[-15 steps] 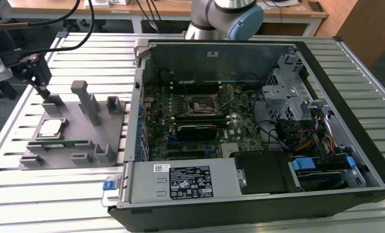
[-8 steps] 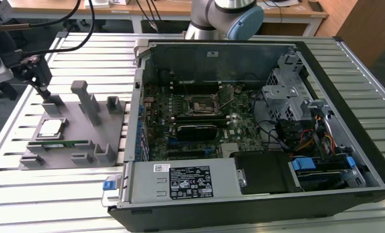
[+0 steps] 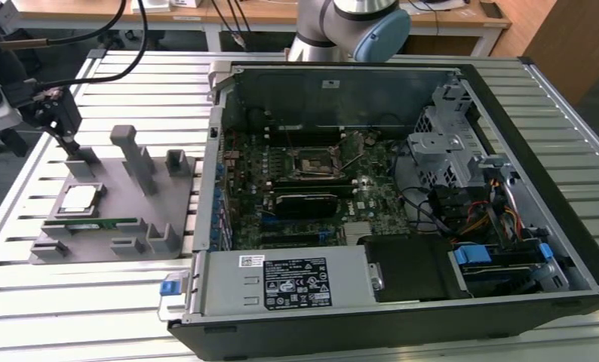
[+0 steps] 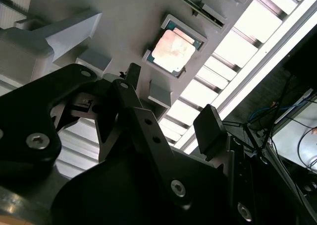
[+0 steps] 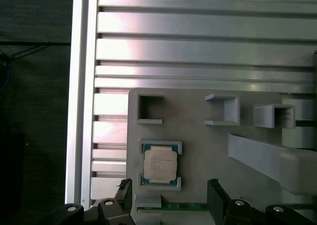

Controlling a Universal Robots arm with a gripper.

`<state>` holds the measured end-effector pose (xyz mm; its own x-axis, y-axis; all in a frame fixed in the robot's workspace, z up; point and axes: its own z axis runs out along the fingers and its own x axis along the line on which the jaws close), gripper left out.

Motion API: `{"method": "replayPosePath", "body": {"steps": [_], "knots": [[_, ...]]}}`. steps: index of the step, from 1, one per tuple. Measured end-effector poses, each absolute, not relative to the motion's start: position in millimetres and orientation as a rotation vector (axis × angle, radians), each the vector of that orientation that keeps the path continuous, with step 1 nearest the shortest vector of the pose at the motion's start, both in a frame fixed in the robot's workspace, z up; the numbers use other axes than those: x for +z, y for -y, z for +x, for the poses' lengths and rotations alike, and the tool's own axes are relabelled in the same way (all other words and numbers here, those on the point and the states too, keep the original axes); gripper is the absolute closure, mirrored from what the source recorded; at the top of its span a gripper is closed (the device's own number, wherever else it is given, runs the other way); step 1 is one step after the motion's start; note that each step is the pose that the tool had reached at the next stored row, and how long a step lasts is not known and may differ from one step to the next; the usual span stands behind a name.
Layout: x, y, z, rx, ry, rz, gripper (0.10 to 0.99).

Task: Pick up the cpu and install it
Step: 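Pick up the cpu and move it towards the insertion slot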

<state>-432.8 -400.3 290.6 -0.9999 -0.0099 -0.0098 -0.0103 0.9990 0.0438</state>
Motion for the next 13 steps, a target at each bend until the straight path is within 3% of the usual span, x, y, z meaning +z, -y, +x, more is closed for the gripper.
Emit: {"method": "replayPosePath", "body": {"steps": [13], "knots": [[286.9, 400.3, -432.8, 0.069, -3.131, -0.016, 0.380]]}}
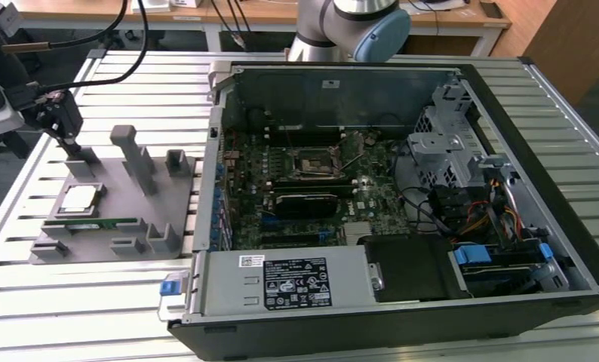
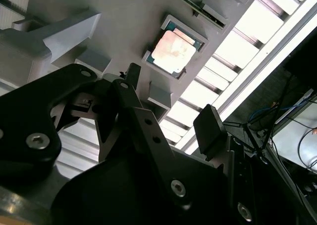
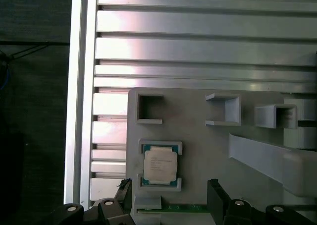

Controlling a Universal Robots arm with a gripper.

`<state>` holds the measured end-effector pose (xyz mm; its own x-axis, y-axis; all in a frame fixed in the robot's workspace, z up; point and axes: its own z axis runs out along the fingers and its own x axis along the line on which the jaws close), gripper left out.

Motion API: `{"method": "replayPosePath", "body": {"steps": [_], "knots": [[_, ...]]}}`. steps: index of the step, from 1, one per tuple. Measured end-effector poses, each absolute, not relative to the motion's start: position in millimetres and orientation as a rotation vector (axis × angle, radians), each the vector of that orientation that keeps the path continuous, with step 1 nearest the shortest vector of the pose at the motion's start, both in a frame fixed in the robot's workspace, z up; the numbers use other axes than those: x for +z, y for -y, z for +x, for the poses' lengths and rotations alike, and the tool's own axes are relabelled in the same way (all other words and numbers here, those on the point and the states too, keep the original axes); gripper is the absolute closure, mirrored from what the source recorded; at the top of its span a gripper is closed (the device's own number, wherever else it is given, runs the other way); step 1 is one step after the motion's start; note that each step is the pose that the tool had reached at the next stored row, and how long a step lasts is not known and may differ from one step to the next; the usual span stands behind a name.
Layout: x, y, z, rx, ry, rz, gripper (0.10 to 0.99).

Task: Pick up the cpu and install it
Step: 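Pick up the cpu and move it towards the insertion slot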

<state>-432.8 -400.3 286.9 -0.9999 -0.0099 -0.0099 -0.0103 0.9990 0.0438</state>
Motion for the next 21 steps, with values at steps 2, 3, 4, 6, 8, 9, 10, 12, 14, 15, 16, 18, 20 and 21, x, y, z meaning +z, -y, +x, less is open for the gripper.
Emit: {"method": "replayPosePath", "body": {"steps": [2, 3, 4, 6, 8, 9, 10, 12, 14, 15, 16, 18, 20, 21], "knots": [[286, 400, -433, 0.069, -3.131, -0.016, 0.380], [286, 400, -433, 0.069, -3.131, -0.016, 0.380], [286, 400, -433, 0.069, -3.131, -0.016, 0.380], [285, 400, -433, 0.069, -3.131, -0.016, 0.380], [285, 400, -433, 0.069, -3.131, -0.016, 0.380], [284, 400, -433, 0.069, -3.131, -0.016, 0.380], [284, 400, -433, 0.069, -3.131, -0.016, 0.380], [282, 400, -433, 0.069, -3.131, -0.016, 0.380], [281, 400, -433, 0.069, -3.132, -0.016, 0.380], [280, 400, -433, 0.069, -3.132, -0.016, 0.380], [279, 400, -433, 0.069, -3.132, -0.016, 0.380], [277, 400, -433, 0.069, -3.134, -0.016, 0.380], [275, 400, -433, 0.069, -3.135, -0.016, 0.380], [274, 400, -433, 0.069, -3.136, -0.016, 0.380]]}}
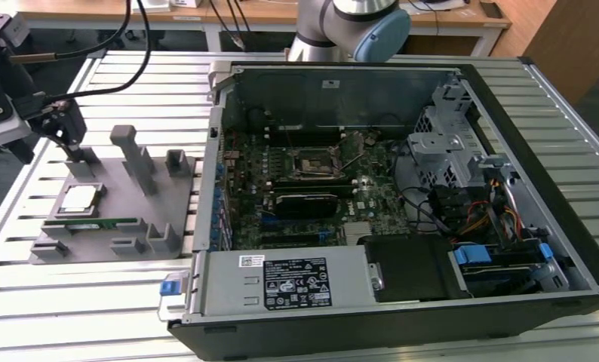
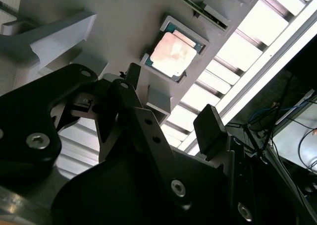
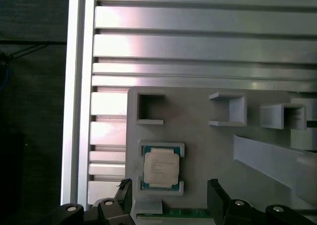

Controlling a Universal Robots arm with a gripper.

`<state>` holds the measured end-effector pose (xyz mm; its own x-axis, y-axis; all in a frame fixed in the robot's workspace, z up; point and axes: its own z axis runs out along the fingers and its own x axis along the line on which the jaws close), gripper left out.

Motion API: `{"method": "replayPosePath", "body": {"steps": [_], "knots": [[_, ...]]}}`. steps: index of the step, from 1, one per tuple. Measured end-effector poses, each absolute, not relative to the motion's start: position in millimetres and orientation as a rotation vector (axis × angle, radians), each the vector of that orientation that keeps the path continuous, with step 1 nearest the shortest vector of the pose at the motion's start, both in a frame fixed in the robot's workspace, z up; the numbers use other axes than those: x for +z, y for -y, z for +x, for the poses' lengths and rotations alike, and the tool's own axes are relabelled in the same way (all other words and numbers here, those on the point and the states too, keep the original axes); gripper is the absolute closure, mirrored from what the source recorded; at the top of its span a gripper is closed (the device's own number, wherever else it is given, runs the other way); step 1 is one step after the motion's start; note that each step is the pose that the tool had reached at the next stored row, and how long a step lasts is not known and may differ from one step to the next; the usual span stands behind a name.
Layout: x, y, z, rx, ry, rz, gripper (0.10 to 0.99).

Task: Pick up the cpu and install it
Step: 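Pick up the cpu and move it towards the insertion slot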

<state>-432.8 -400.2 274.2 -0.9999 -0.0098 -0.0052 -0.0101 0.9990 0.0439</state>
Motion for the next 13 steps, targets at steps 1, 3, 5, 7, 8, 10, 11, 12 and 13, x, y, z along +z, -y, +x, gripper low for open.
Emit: {"method": "replayPosePath", "body": {"steps": [1, 3, 5, 7, 8, 10, 11, 12, 13], "knots": [[273, 400, -433, 0.069, -3.137, -0.016, 0.380], [271, 400, -433, 0.069, -3.138, -0.016, 0.380], [270, 400, -433, 0.069, -3.139, -0.016, 0.380], [268, 401, -433, 0.069, -3.140, -0.016, 0.380], [267, 401, -433, 0.069, -3.141, -0.016, 0.380], [265, 402, -433, 0.069, -3.143, -0.016, 0.380], [264, 403, -433, 0.069, -3.143, -0.015, 0.380], [263, 404, -433, 0.070, -3.143, -0.016, 0.380], [262, 405, -433, 0.070, -3.143, -0.015, 0.380]]}}
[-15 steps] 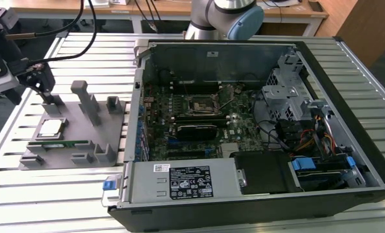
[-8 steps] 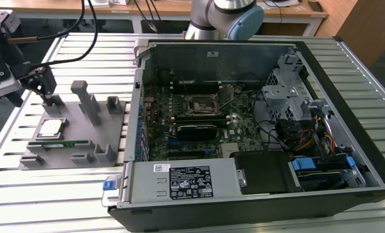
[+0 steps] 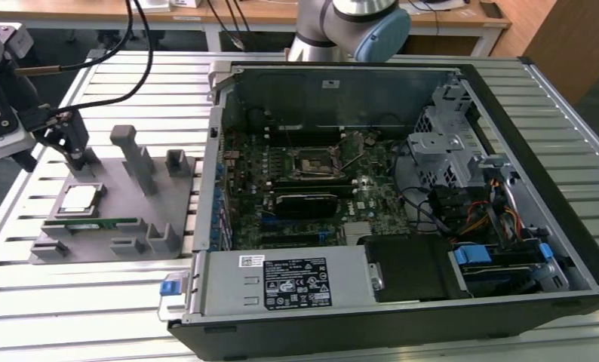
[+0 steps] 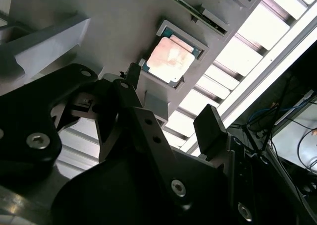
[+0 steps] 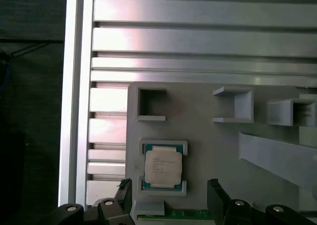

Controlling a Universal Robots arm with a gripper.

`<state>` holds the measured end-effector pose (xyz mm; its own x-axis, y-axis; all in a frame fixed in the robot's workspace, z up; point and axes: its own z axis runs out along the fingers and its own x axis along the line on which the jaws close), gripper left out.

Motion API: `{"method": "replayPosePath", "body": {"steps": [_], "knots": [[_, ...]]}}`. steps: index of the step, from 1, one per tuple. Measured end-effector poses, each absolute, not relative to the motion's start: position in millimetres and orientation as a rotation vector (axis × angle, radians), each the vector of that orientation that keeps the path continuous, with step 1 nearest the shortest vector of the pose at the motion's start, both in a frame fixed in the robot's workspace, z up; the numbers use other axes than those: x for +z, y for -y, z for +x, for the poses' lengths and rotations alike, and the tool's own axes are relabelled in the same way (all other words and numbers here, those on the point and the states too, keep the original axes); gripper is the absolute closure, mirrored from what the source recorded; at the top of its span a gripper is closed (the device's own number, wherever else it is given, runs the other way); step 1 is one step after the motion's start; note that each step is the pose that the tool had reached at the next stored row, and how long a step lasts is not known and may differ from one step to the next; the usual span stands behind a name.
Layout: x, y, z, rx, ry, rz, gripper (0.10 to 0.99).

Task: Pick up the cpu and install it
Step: 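Pick up the cpu and move it towards the insertion slot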

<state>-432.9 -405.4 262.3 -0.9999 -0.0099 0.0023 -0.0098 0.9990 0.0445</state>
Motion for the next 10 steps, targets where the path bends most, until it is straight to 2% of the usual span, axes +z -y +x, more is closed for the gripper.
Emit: {"method": "replayPosePath", "body": {"steps": [10], "knots": [[247, 407, -434, -0.069, 3.136, 0.015, 0.380]]}}
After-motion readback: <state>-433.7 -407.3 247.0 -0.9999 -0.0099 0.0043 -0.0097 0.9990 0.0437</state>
